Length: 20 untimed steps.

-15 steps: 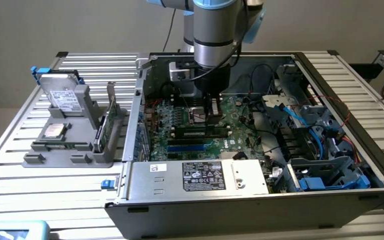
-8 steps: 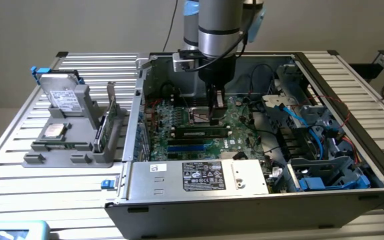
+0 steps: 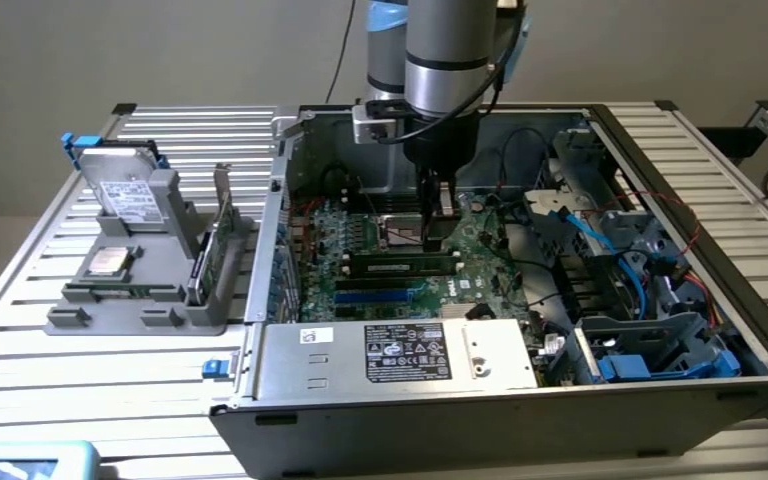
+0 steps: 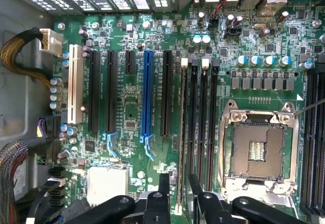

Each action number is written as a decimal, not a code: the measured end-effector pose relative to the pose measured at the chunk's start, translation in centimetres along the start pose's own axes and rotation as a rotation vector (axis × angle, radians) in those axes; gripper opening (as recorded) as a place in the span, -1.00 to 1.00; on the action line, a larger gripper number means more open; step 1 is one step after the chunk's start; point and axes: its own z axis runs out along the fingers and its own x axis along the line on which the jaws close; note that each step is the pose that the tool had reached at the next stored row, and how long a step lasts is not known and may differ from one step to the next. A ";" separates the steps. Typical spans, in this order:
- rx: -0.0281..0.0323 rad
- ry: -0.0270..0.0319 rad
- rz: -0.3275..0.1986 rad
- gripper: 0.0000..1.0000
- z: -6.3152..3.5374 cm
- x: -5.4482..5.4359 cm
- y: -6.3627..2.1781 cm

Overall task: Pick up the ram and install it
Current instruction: 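Insert the ram into the slot, then press down the ram until it locks into place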

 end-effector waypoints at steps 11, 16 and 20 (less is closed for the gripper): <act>0.0001 -0.0033 0.000 -0.79 0.01 0.1 0.00; -0.0040 -0.0036 0.002 -0.79 0.03 0.1 -0.08; -0.0240 -0.0081 0.001 -0.79 0.12 0.1 -0.20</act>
